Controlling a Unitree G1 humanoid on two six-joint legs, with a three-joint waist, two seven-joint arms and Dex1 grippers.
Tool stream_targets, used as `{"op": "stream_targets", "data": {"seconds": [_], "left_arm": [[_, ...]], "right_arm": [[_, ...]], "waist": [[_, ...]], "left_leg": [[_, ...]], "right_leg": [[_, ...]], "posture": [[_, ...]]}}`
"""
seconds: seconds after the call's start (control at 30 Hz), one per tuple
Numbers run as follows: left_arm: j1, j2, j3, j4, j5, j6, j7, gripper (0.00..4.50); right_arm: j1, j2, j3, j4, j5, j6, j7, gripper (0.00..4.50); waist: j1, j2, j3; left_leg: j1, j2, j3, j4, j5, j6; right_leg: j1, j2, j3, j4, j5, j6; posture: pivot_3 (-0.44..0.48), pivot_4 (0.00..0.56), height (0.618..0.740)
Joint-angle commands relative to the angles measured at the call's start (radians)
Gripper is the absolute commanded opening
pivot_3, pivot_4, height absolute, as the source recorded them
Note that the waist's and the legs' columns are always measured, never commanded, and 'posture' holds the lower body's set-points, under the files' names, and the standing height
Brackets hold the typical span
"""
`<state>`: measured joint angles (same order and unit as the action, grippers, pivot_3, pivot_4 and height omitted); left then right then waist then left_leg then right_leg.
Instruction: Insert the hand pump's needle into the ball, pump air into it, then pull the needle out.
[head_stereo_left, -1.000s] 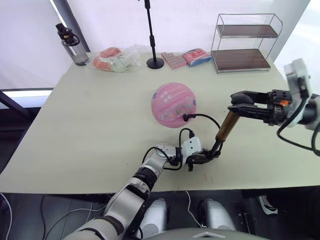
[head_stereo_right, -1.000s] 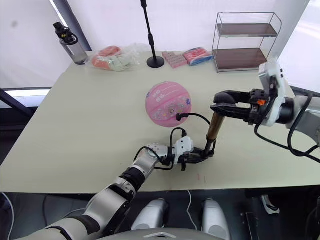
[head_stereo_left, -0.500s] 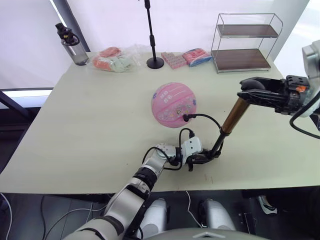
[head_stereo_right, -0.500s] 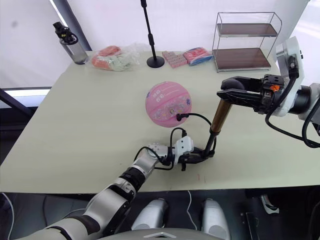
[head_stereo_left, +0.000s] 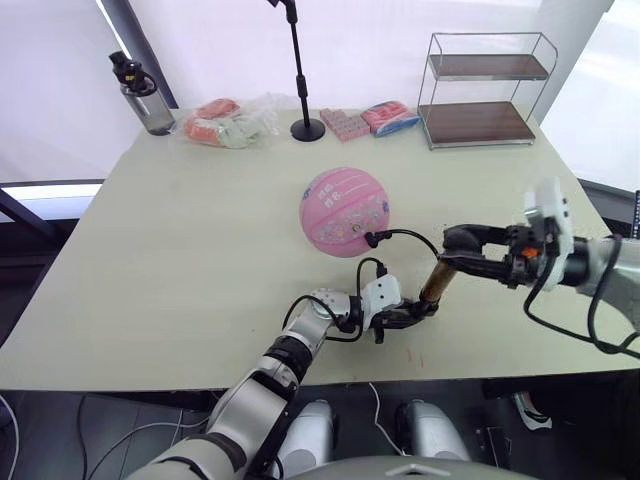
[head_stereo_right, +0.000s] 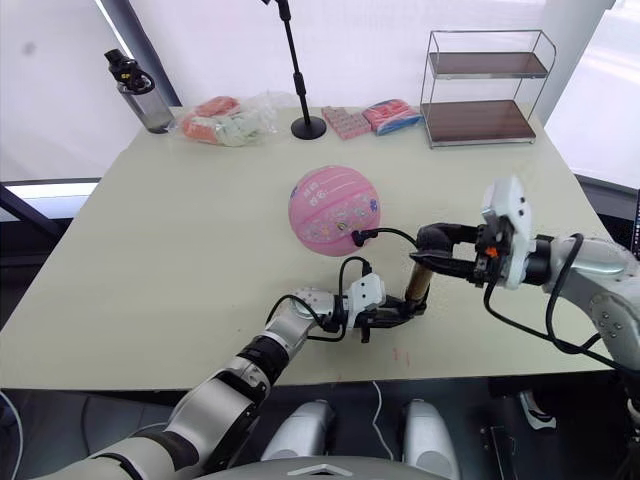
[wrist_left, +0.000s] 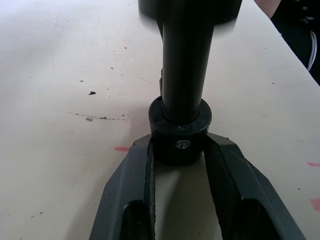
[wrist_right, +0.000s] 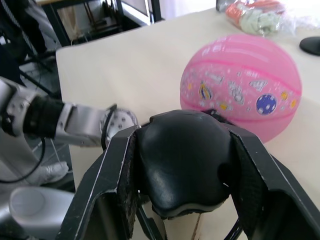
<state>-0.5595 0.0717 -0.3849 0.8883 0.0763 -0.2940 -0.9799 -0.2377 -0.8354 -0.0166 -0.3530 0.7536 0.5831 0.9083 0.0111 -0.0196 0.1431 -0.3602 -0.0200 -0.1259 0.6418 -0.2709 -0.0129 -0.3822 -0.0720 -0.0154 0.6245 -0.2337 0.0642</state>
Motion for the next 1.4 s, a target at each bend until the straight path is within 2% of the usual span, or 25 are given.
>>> {"op": "stream_targets", "data": {"seconds": [0.03,0.23,0.37,0.6,0.87,1.17,1.4], "left_arm": [[0.063,0.035,-0.027,0.111,0.059,0.077,0.007,1.09],[0.067,0.037,-0.026,0.109,0.058,0.077,0.008,1.09],[0.066,0.036,-0.027,0.11,0.059,0.076,0.009,1.09],[0.067,0.032,-0.029,0.112,0.059,0.074,0.006,1.09],[0.067,0.028,-0.032,0.115,0.06,0.072,0.005,1.09],[0.067,0.027,-0.033,0.118,0.062,0.069,0.005,1.09],[0.066,0.027,-0.034,0.121,0.065,0.065,0.005,1.09]], "right_arm": [[0.068,0.014,0.113,0.108,-0.187,-0.071,0.001,1.88],[0.089,0.06,0.13,0.139,-0.229,-0.143,0.017,1.88],[0.06,0.072,0.074,0.096,-0.171,-0.131,0.01,1.88],[-0.08,0.012,-0.104,0.009,0.002,-0.001,0.01,1.88],[-0.246,-0.086,-0.248,0.004,0.208,0.191,-0.006,1.88],[-0.406,-0.159,-0.329,0.063,0.338,0.317,-0.028,1.88],[-0.41,-0.164,-0.331,0.059,0.347,0.342,-0.034,1.88]], "waist": [[-0.001,0.0,-0.002],[-0.003,0.0,-0.003],[-0.003,0.001,-0.004],[0.001,0.005,0.003],[0.003,0.007,0.008],[0.004,0.007,0.01],[0.004,0.008,0.01]], "left_leg": [[0.0,0.0,0.0,0.0,0.0,0.0],[0.001,0.001,0.001,0.0,0.0,0.0],[0.001,0.001,0.0,-0.001,0.0,0.0],[0.0,0.0,0.0,0.0,0.0,0.0],[-0.003,-0.001,0.0,0.0,0.0,0.0],[-0.004,-0.001,0.0,0.0,0.0,0.0],[-0.005,-0.002,0.001,0.0,0.0,0.0]], "right_leg": [[0.0,0.0,0.0,0.0,0.0,0.0],[0.003,0.0,0.001,0.0,-0.002,-0.004],[0.003,0.001,0.001,0.0,-0.002,-0.004],[0.0,0.0,0.0,0.0,0.0,0.0],[-0.002,-0.001,0.0,0.0,0.0,0.0],[-0.003,-0.001,0.0,0.0,0.0,0.0],[-0.004,-0.001,0.001,0.0,0.0,0.0]], "posture": [[0.0,0.15,0.731],[0.0,0.15,0.731],[0.0,0.15,0.731],[0.0,0.15,0.731],[0.0,0.15,0.731],[0.0,0.15,0.731],[0.0,0.15,0.731]]}}
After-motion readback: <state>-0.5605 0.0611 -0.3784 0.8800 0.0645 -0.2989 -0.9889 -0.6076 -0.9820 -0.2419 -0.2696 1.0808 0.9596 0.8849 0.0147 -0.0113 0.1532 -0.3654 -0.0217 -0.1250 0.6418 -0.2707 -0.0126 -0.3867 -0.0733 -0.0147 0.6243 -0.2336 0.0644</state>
